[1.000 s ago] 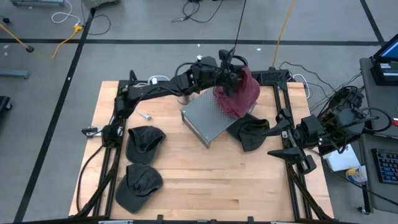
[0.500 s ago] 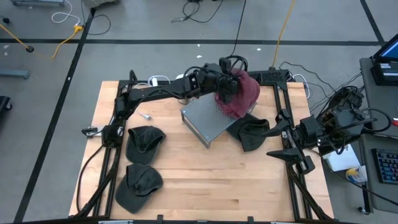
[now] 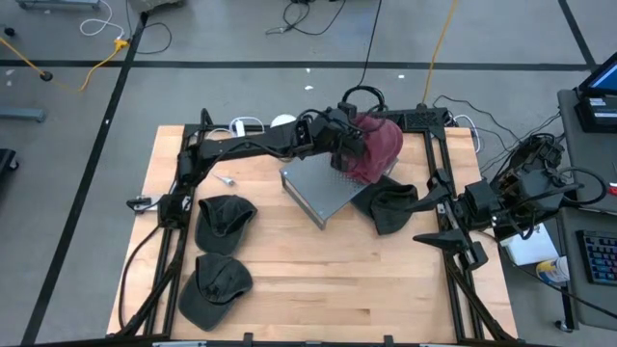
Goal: Pick & Place hat
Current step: Stack the red cap on top of the red cap on the shelf
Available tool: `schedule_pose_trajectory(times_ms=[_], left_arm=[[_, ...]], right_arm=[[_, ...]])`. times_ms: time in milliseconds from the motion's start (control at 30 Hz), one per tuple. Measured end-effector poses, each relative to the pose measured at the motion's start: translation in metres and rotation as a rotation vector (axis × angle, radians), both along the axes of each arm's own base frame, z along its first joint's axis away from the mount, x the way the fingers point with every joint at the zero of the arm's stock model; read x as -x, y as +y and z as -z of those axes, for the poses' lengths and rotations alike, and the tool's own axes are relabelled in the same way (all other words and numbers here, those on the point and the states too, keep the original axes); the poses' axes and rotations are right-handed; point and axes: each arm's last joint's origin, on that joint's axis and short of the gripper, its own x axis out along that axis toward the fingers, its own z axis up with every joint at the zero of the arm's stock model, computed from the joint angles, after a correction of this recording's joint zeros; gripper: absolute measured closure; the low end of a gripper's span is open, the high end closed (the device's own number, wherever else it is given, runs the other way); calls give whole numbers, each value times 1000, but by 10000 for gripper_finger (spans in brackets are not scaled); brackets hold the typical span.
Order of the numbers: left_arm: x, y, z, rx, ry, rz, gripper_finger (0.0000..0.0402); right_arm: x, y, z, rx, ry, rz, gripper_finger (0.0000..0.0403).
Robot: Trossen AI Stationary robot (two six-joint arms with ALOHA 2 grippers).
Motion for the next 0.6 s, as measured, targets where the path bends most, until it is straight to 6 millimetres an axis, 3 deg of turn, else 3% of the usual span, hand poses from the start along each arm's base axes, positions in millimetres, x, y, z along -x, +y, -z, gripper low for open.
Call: schedule_pose_trajectory(times_ms=[467, 600], left_arm=[[4, -11, 18, 153, 114, -30, 376], [5, -11, 19, 184, 127, 8, 356]], right_arm=[[0, 0, 0, 2, 1, 0, 156], [0, 0, 1, 5, 4, 0, 156]])
